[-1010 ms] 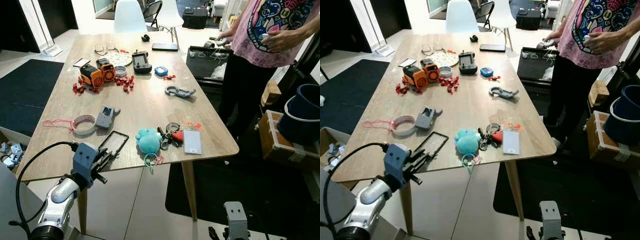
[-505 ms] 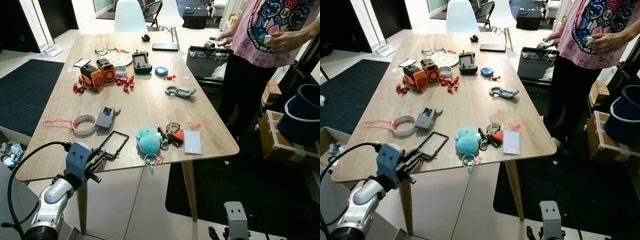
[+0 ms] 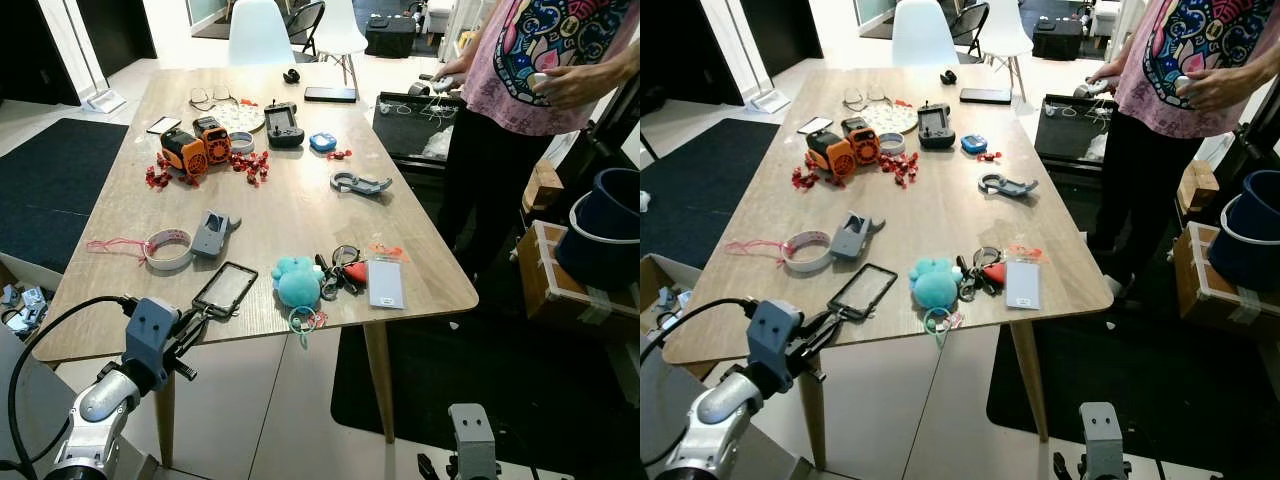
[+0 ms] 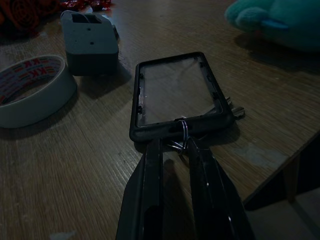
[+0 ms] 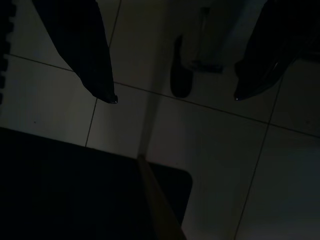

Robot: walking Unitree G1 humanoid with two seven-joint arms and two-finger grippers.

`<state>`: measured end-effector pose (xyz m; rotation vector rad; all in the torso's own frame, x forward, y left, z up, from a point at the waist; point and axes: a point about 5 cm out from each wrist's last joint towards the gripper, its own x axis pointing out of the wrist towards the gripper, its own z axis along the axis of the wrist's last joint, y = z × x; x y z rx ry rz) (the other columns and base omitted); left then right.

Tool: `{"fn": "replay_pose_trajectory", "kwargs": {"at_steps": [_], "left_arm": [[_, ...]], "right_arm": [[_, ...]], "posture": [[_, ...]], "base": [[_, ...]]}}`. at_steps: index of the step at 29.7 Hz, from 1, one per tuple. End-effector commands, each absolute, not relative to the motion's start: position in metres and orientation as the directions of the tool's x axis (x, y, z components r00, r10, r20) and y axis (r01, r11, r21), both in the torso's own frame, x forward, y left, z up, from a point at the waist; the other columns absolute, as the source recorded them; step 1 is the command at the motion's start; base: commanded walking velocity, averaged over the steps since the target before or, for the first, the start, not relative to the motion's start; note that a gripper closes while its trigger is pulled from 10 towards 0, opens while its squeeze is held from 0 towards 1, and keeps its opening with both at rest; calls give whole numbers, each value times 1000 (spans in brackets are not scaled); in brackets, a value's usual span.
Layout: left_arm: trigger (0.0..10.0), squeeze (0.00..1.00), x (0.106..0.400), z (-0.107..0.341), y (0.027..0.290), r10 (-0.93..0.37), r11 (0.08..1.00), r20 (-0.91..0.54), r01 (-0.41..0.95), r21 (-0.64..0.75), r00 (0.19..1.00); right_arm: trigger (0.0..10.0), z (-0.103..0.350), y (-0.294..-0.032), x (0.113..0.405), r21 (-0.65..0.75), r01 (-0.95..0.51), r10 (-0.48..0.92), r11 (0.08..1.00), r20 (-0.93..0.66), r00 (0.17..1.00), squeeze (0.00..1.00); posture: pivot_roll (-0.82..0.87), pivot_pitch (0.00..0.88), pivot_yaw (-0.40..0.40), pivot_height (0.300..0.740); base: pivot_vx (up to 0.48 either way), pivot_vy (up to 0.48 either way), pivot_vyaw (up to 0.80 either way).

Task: Hang keys on a hook

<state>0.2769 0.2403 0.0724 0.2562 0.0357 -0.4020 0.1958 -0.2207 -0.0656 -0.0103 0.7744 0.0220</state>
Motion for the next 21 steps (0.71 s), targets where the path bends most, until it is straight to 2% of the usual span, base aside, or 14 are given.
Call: {"fn": "replay_pose_trajectory", "kwargs": {"at_steps": [1,16,18,19,20,21], "left_arm": [[10000,0,273,74,250,-375,883,-96,387,266,922],[10000,0,271,72,250,-381,882,-98,393,262,919],[7020,0,271,72,250,-383,881,-98,396,260,918],[3804,0,270,72,249,-386,880,-97,397,259,918],[0,0,270,72,249,-388,880,-96,400,258,917],[0,0,270,72,249,-389,880,-96,400,257,916]], "right_arm": [[10000,-69,-221,190,6,-6,9,1000,-710,704,0],[10000,-69,-221,190,5,-7,9,1000,-710,704,0],[10000,-69,-221,190,6,-7,9,1000,-709,705,0],[10000,-69,-221,191,6,-7,9,1000,-709,705,0],[10000,-69,-221,191,6,-7,9,1000,-709,705,0],[10000,-69,-221,191,6,-7,10,1000,-709,705,0]], "posture": [[17,104,-1,740],[16,104,-2,740],[16,104,-2,740],[16,104,-2,740],[16,104,-3,740],[17,104,-3,740]], "base": [[0,0,0],[0,0,0],[0,0,0],[0,0,0],[0,0,0],[0,0,0]]}}
